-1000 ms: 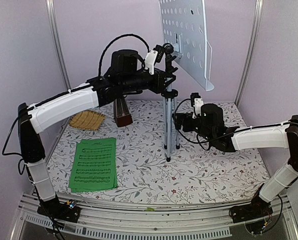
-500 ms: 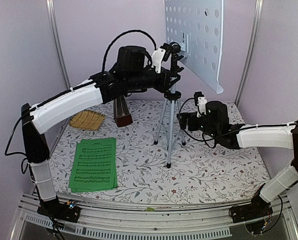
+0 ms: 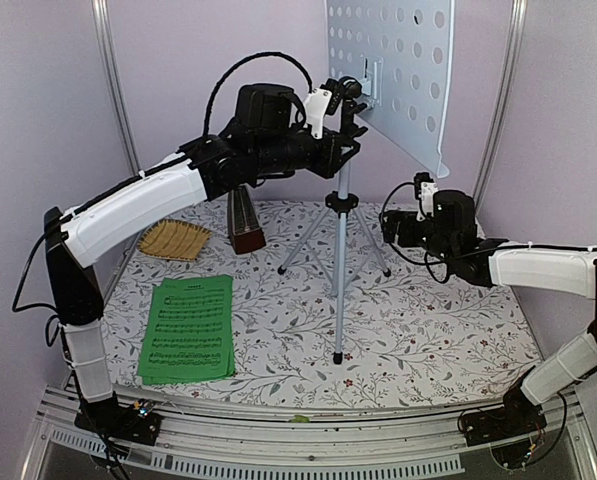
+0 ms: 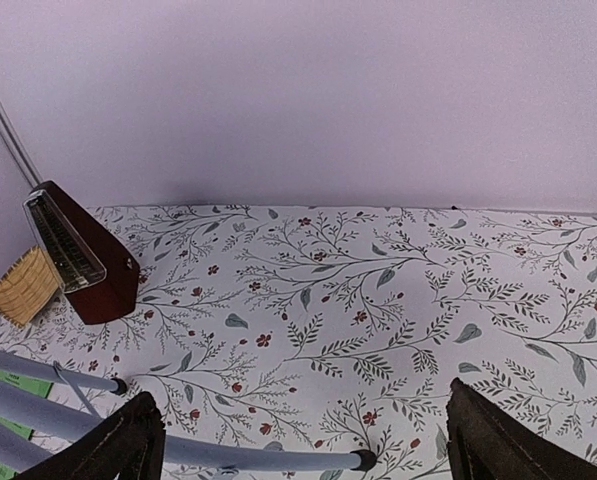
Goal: Set up the instrument practice props
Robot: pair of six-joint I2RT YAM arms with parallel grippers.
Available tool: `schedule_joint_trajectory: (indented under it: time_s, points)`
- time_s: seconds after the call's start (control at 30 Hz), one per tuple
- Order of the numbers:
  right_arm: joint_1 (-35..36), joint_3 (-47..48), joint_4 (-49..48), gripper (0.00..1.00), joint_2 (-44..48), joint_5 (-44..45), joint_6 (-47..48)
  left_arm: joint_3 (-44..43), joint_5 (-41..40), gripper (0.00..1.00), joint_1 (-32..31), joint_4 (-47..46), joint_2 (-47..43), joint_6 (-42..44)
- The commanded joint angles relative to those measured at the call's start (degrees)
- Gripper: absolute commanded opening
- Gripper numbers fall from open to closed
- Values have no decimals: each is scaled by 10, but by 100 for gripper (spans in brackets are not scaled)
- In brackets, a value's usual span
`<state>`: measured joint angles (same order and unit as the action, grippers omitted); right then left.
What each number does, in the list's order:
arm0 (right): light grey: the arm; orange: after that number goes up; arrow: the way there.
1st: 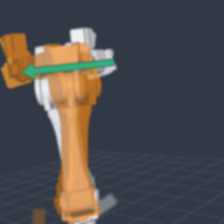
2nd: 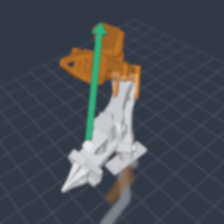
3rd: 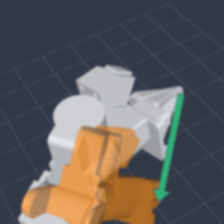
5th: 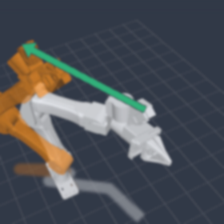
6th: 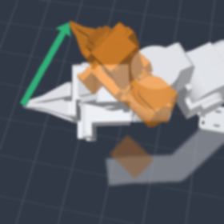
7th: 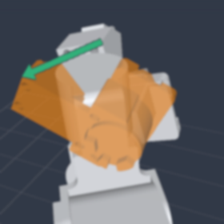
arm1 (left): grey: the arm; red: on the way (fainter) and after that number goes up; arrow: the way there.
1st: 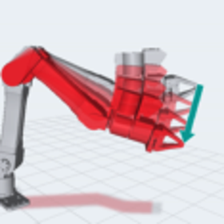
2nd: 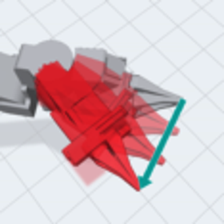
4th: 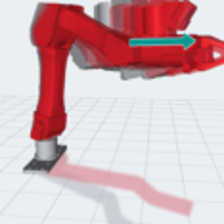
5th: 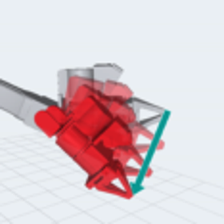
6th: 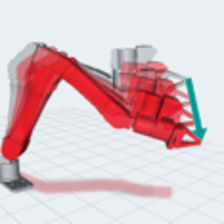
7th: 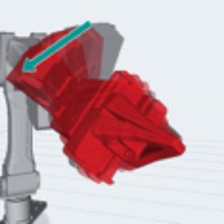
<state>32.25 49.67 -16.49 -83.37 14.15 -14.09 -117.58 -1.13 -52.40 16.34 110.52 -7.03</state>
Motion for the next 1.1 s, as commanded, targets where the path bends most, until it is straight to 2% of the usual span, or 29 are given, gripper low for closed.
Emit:
schedule_joint_trajectory:
  time_s: [0.0, 0.2, 0.5, 0.6, 0.73, 0.93, 1.07]
  points:
    - [-5, 20, -9, 97, 15, -54, 15, -16, -4, 0, -13, -96, -35, -9]
    - [2, 4, 5, 96, 75, -88, -13, -5, -42, 0, -20, -107, -35, -11]
    - [88, -17, 31, 96, 136, -54, -51, -21, -48, 0, -23, -117, -40, -10]
    - [93, -25, 24, 97, 139, -51, -58, -19, -19, 0, -23, -127, -45, 0]
    - [90, -8, 23, 98, 144, -89, -16, -19, 44, 0, -20, -133, -51, 23]
    - [42, -22, -16, 99, 185, -213, 9, -2, 141, 0, 1, -157, -65, 32]
    - [33, -24, -48, 99, 191, -253, 34, 12, 220, 0, 20, -198, -70, 24]
